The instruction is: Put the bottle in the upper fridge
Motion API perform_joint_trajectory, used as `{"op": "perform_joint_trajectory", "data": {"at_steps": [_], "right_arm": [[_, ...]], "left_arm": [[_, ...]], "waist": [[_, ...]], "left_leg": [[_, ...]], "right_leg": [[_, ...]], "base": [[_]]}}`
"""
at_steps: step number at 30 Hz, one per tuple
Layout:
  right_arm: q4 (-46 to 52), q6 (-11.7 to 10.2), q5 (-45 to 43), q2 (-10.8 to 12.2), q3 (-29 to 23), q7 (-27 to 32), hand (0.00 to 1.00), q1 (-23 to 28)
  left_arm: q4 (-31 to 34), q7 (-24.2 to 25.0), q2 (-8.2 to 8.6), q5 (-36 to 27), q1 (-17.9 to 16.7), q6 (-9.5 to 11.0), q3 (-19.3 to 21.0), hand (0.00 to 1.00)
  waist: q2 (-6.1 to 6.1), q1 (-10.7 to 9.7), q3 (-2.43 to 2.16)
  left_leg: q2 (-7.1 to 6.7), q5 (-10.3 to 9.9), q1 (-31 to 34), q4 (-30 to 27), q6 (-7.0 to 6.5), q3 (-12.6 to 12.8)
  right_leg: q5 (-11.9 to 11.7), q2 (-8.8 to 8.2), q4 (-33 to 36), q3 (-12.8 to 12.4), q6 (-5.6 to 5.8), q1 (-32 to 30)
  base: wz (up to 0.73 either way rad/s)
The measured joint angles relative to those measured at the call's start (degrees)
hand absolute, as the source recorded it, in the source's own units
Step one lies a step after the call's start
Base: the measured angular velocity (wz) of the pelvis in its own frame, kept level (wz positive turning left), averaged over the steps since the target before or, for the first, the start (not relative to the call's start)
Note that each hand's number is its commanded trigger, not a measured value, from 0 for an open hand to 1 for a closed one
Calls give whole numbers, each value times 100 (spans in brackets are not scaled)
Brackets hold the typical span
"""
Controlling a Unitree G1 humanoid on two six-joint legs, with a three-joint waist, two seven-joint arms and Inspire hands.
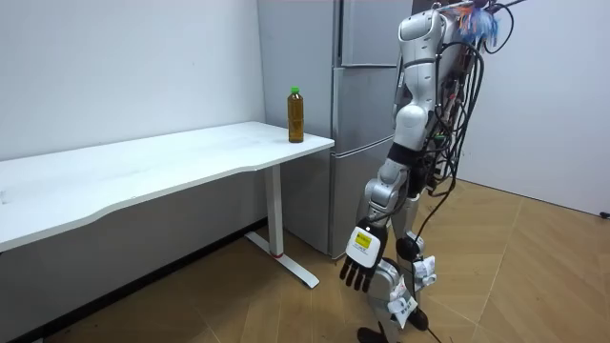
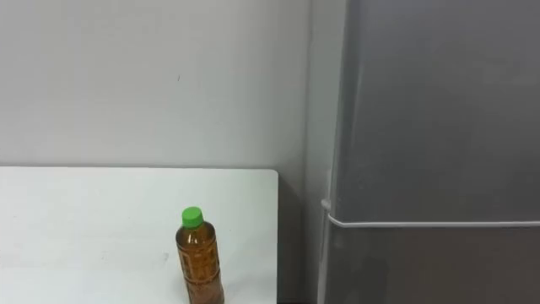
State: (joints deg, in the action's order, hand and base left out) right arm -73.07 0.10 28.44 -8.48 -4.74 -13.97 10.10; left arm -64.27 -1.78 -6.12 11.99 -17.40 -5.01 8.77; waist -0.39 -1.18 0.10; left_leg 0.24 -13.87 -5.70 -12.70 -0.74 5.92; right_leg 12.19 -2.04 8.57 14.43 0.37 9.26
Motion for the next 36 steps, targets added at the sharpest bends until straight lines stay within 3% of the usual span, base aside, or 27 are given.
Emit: {"op": "perform_joint_trajectory", "data": {"at_steps": [22, 24, 27, 33, 36], "right_arm": [[-43, 85, -2, -3, -122, 134, 0, -3], [-45, 127, -3, -10, -182, 131, 0, 2], [-28, 123, -207, -29, -286, 131, 0, 0], [3, 116, -610, -120, -499, 203, 0, 16], [123, 115, -940, -243, -523, 244, 0, 61]], "left_arm": [[10, -125, 15, -16, 63, -93, 263, 0], [11, -159, 15, -70, 95, -93, 461, 0], [15, -225, -32, -294, 141, -90, 574, 0], [392, -542, -128, -1368, 288, 47, 1145, 0], [1071, -631, -152, -1881, 288, 110, 1306, 0]], "waist": [[-3, -8, 1], [6, -7, -1], [33, -6, -14], [112, 13, -23], [183, 55, -20]], "left_leg": [[-6, 0, 21, -1, 0, -2], [-5, 0, 17, -3, 0, -1], [-4, 0, 4, -7, 0, 6], [1, -1, -4, 8, -1, 10], [-6, -1, -11, 20, -2, 5]], "right_leg": [[4, -18, -2, 60, 1, -15], [5, -15, -2, 50, 0, -15], [4, -11, 3, 41, 0, -8], [5, -6, 10, 3, -2, -16], [4, -7, 20, -1, 0, -8]], "base": [[0], [0], [0], [0], [0]]}}
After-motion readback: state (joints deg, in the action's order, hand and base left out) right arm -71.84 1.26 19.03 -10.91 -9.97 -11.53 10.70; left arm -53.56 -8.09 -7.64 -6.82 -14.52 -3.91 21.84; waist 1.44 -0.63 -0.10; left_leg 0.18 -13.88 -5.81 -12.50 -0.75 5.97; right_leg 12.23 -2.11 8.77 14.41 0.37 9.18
